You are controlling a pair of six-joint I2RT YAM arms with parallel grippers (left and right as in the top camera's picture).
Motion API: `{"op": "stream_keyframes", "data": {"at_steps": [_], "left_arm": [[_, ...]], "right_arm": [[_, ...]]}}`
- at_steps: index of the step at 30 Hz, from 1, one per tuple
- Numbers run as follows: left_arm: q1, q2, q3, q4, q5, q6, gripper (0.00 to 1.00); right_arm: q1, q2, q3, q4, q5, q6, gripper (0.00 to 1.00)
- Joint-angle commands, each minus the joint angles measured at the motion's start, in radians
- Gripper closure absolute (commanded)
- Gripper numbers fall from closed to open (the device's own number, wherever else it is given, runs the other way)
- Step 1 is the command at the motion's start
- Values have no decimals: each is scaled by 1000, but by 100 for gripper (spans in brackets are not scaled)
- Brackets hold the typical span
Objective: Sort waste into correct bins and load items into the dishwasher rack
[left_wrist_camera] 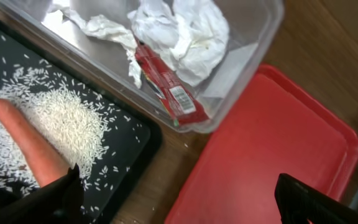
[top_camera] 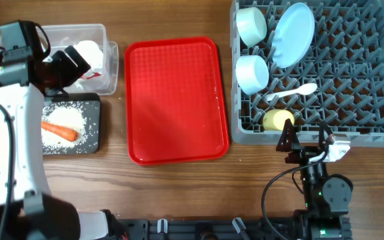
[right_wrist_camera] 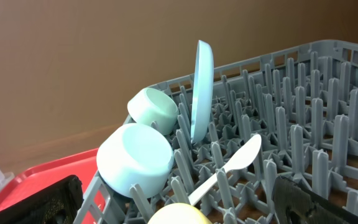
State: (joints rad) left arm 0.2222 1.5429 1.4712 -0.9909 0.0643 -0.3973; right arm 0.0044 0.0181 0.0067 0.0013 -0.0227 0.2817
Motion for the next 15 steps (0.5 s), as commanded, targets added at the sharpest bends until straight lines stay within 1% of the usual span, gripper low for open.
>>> {"op": "stream_keyframes", "data": {"at_steps": [1, 2, 4, 5, 8, 11, 12, 15], "left_arm": [[-100, -280, -156, 171, -30, 133, 0], [-130, -375, -266, 264, -28, 184, 0], [-154, -627, -586, 483, -20, 196, 0], [-154, -723, -702, 541, -20, 196, 0], [-150, -1018, -988, 650, -16, 196, 0], [-150, -1203, -1143, 694, -4, 171, 0], [-150, -1238, -1177, 715, -2, 157, 0], [-151, -1324, -1294, 869, -1, 127, 0]], "right_arm": [[5, -13, -2, 2, -16, -10, 0], [5, -13, -2, 2, -16, -10, 0], [5, -13, -2, 2, -16, -10, 0], [5, -13, -2, 2, -16, -10, 0], [5, -13, -2, 2, -16, -10, 0], [5, -13, -2, 2, -16, -10, 0], [5, -13, -2, 2, -16, -10, 0], [5, -13, -2, 2, -16, -10, 0]]}}
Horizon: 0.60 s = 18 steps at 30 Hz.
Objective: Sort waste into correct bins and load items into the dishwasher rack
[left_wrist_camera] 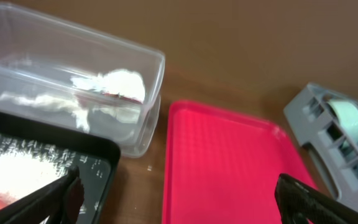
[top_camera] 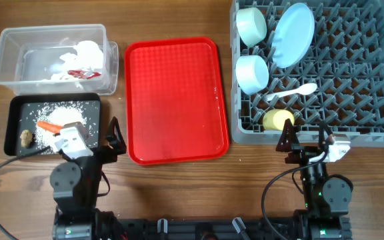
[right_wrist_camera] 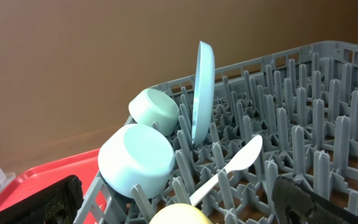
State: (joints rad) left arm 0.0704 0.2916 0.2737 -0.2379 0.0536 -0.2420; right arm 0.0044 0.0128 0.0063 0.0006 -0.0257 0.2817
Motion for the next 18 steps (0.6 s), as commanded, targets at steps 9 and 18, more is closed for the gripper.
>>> {"op": "stream_keyframes", "data": {"at_steps": [9, 18], "left_arm": [[-2, -289, -193, 201, -3, -27, 0], [-3, -289, -268, 336, -10, -35, 0]], "right_arm": [[5, -8, -1, 3, -13, -10, 0], [5, -8, -1, 3, -13, -10, 0]]}}
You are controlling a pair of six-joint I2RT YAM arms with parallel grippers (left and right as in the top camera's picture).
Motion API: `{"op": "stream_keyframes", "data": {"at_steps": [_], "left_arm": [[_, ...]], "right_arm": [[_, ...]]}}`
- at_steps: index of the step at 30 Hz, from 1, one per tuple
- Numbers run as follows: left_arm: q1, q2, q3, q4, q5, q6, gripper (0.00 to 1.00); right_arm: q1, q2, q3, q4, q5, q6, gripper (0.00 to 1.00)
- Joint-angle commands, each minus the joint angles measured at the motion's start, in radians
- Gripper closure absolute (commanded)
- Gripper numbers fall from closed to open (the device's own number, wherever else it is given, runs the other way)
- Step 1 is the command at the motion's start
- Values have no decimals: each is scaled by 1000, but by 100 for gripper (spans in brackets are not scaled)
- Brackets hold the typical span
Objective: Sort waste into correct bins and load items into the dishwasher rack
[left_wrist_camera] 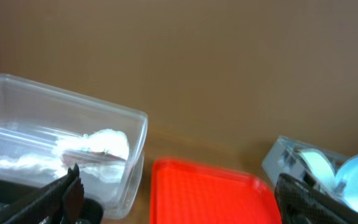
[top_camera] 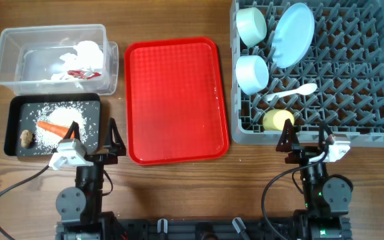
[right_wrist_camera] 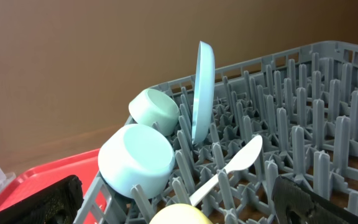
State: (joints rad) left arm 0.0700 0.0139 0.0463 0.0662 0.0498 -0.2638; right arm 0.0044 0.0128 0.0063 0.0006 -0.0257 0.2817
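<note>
My left gripper [top_camera: 91, 138] stands open and empty at the table's front, just before the black tray [top_camera: 13, 127] that holds rice, a carrot [top_camera: 55, 128] and a brown lump [top_camera: 26, 137]. Behind it the clear bin [top_camera: 9, 57] holds white paper and a red wrapper [top_camera: 84, 73]; the left wrist view shows this bin [left_wrist_camera: 126, 146] too. My right gripper [top_camera: 305, 140] is open and empty in front of the grey rack [top_camera: 379, 137]. In the rack are a blue plate [right_wrist_camera: 202, 93], two cups [right_wrist_camera: 135, 158], a white utensil [right_wrist_camera: 229, 171] and a yellow item [right_wrist_camera: 176, 214].
A bare red tray [top_camera: 172, 100] lies between the bins and the rack, its near edge level with my left gripper's right finger. It shows in the left wrist view as well, red tray [left_wrist_camera: 210, 193]. Cables run along the front edge.
My left gripper has shifted slightly right at the front edge and its camera now looks more level over the bin and red tray. The right gripper and all objects are unchanged.
At first my left arm reached out over the clear bin and black tray, gripper open. Then it was back at the table's front, open and empty, and now it sits settled there. The right arm stayed still in front of the rack throughout.
</note>
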Motion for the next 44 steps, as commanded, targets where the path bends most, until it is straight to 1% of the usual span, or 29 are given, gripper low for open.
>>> {"op": "stream_keyframes", "data": {"at_steps": [1, 2, 5, 44], "left_arm": [[-7, -11, -41, 29, -6, -13, 0], [-10, -11, -41, 13, -5, -14, 0], [-14, -11, -41, -140, -3, -72, 0], [-13, -7, -40, -142, -6, -82, 0]], "right_arm": [[5, -8, -1, 3, -13, -10, 0], [5, -8, -1, 3, -13, -10, 0], [5, -8, -1, 3, -13, -10, 0], [5, -8, -1, 3, -13, -10, 0]]}}
